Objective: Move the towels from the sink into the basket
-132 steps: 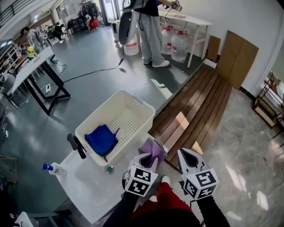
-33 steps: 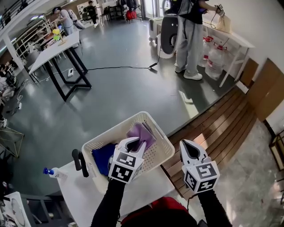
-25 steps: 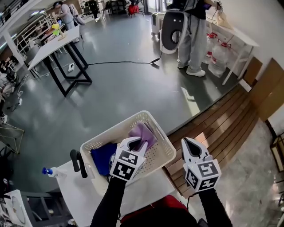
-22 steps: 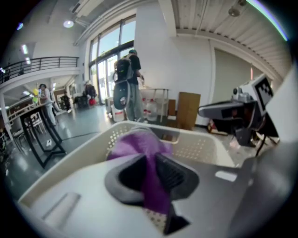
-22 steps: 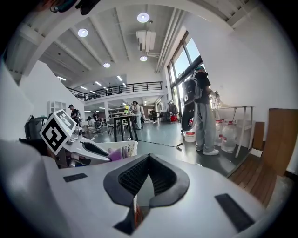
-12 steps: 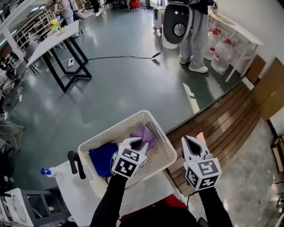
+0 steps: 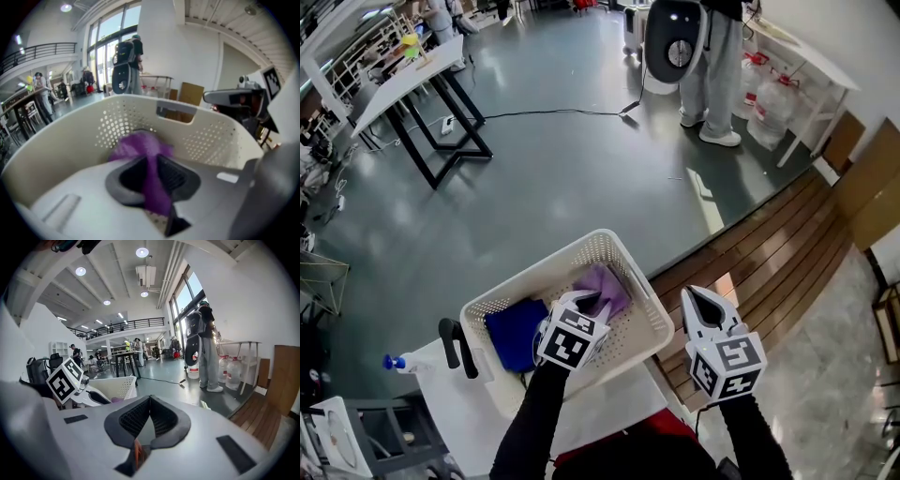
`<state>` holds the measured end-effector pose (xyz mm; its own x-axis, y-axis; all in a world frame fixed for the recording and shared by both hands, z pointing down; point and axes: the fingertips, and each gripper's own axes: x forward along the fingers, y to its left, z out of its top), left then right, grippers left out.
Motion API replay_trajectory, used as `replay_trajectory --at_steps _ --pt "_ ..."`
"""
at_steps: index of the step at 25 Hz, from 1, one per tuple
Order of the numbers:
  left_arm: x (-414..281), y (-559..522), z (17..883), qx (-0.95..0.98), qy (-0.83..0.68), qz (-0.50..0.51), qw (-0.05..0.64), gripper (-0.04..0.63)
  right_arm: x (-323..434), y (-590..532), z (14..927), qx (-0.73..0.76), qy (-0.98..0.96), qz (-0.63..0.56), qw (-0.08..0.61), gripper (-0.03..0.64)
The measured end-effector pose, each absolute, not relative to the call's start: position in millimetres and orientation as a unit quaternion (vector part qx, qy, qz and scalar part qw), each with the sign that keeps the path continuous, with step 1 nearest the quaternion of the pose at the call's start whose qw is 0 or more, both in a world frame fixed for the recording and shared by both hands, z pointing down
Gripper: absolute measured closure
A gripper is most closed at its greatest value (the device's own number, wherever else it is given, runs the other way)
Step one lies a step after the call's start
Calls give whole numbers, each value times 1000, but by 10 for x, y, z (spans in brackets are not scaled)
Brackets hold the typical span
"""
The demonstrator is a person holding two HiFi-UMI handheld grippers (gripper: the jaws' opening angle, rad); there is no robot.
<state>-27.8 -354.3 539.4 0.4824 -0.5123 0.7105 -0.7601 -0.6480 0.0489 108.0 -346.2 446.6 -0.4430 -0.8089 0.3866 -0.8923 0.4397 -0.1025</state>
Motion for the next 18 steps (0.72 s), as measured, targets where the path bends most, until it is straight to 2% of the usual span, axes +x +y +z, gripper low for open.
replay_trajectory --at_steps 18 --pt "-270 -3548 5714 829 -374 366 199 511 1031 -3473 4528 502 -838 152 152 608"
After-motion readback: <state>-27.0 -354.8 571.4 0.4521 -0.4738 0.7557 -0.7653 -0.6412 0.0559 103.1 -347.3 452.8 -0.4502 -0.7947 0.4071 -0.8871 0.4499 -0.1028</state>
